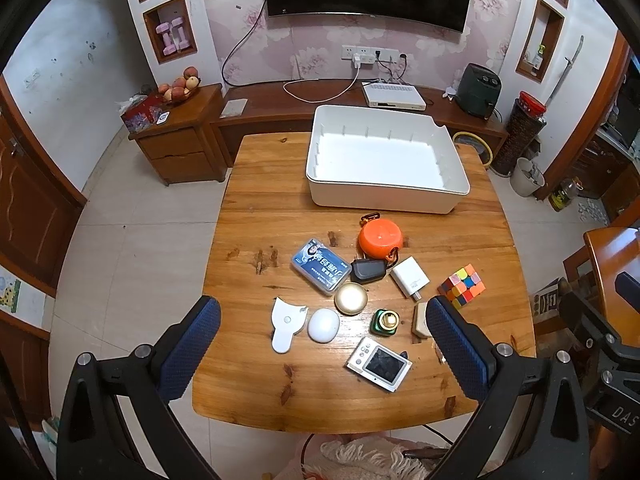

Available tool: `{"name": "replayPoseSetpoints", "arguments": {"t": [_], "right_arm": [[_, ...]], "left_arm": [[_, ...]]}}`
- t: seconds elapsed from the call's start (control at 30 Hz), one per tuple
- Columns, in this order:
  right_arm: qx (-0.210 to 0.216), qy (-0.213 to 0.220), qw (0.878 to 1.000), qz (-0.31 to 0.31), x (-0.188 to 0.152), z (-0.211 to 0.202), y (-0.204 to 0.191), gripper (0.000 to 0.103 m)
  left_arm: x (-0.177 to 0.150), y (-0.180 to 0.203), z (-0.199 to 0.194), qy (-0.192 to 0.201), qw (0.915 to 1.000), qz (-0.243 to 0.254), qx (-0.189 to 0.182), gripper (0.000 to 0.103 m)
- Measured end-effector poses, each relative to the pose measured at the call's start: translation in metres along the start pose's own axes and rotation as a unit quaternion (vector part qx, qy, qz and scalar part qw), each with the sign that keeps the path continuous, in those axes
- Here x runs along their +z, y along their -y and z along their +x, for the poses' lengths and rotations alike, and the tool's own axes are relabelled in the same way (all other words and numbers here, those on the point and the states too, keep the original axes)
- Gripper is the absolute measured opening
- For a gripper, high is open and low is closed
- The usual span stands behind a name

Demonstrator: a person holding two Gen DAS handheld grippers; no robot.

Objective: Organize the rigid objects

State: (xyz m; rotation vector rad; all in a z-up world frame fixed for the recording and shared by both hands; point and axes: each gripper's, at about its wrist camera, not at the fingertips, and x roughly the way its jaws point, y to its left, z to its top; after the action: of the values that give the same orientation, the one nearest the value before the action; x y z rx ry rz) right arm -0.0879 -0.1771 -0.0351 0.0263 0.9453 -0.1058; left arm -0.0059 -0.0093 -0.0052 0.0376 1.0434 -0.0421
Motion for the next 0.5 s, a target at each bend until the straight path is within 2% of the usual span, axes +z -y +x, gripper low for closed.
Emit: {"name": "replayPoseSetpoints", "arguments": {"t": [0.5], "right_arm": [[-0.001,-0.017,1.0,0.007,-0.0026,0.0027,0.0018,0.103]], "left_arm": [[-0.0023,0.001,0.005,-0.013,0.9998,0.008,-0.009,0.102]]}}
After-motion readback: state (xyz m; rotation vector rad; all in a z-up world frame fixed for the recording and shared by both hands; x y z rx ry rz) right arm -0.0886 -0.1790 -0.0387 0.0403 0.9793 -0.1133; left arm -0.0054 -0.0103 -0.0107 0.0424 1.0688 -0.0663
